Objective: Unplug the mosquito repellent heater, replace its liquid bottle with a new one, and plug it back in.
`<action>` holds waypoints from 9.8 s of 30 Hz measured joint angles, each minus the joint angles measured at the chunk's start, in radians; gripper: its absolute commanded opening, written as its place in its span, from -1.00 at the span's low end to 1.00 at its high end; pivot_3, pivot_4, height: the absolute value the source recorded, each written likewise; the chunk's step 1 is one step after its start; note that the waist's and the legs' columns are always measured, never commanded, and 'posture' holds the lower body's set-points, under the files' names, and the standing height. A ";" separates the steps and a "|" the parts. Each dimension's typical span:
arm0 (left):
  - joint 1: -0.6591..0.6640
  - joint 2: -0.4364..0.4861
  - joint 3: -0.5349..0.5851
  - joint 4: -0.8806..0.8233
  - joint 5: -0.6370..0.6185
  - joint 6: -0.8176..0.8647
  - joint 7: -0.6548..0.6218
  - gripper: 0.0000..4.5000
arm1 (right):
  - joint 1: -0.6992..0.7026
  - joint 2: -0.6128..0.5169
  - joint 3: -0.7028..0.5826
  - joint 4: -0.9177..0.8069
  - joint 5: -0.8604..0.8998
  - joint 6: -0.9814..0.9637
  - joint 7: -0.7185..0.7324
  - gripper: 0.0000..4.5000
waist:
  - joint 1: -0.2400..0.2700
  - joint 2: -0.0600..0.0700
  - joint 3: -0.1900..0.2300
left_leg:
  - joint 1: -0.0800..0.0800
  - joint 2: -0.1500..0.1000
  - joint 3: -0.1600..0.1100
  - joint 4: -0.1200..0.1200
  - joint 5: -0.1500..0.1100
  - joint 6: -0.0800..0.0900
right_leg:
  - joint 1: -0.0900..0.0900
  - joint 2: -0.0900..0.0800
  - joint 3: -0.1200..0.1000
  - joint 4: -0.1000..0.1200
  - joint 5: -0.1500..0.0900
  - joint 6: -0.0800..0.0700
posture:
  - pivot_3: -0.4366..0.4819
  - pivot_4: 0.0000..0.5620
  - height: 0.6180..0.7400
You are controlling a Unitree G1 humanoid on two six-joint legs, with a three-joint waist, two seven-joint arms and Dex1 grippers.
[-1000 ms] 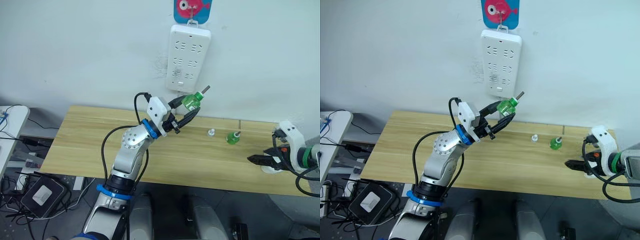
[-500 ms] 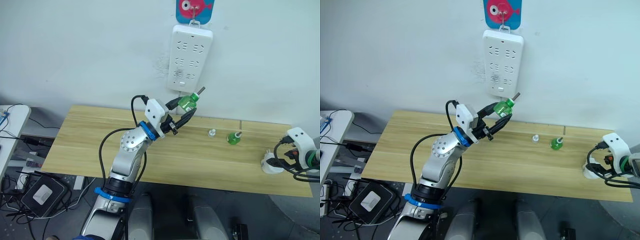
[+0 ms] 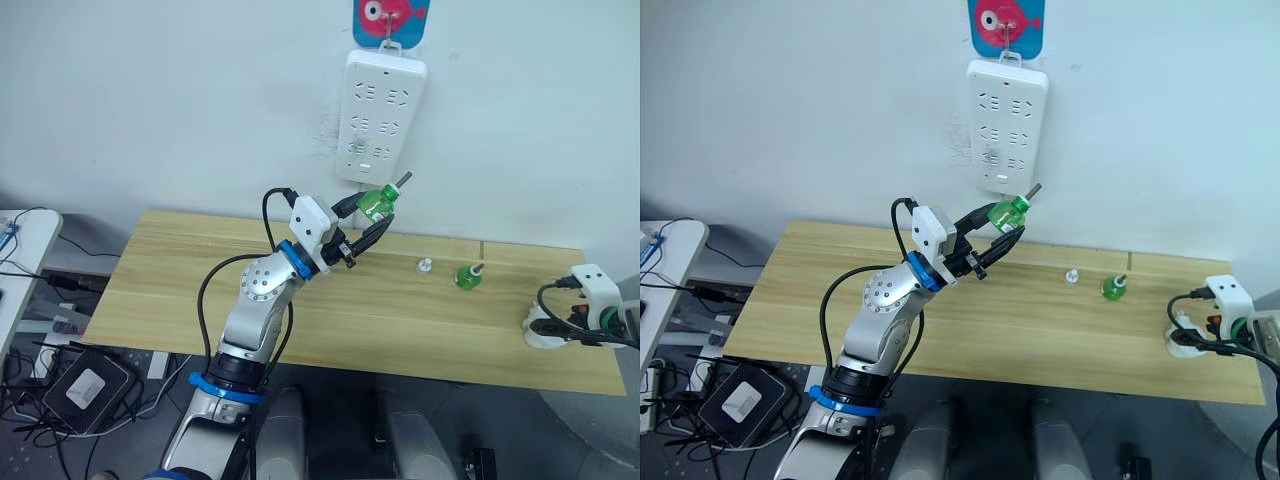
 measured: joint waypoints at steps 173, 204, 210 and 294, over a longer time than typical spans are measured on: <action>-0.043 0.079 -0.127 0.039 -0.056 -0.180 -0.442 -0.01 | -0.170 -0.007 -0.174 -0.539 0.939 0.492 0.086 -0.98 | -0.026 0.005 0.002 | -0.003 0.000 0.001 0.000 -0.002 0.003 | -0.001 0.001 0.001 -0.003 -0.002 0.004 | -0.16 0.14 1.00; -0.038 0.079 -0.163 0.045 -0.035 -0.189 -0.447 -0.01 | -0.404 0.043 0.021 -0.487 0.737 0.292 0.093 -0.98 | -0.031 0.005 0.002 | -0.003 0.001 0.001 0.000 -0.002 0.003 | -0.003 0.001 0.001 -0.002 -0.003 0.005 | -0.15 0.10 1.00; -0.032 0.080 -0.158 0.029 -0.036 -0.179 -0.429 -0.01 | -0.323 0.001 0.034 -0.542 0.630 0.248 0.221 -0.98 | -0.031 0.005 0.002 | -0.003 0.001 0.001 0.000 -0.002 0.003 | -0.002 0.001 0.000 -0.002 -0.002 0.004 | -0.15 0.10 1.00; -0.054 0.179 -0.179 0.076 -0.030 -0.042 -0.436 -0.01 | 0.118 -0.283 -0.103 -0.902 0.816 -0.017 0.102 -0.53 | -0.028 0.006 0.002 | -0.002 0.001 0.000 0.000 -0.002 0.003 | -0.002 0.001 -0.001 -0.003 -0.003 0.007 | -0.17 0.09 1.00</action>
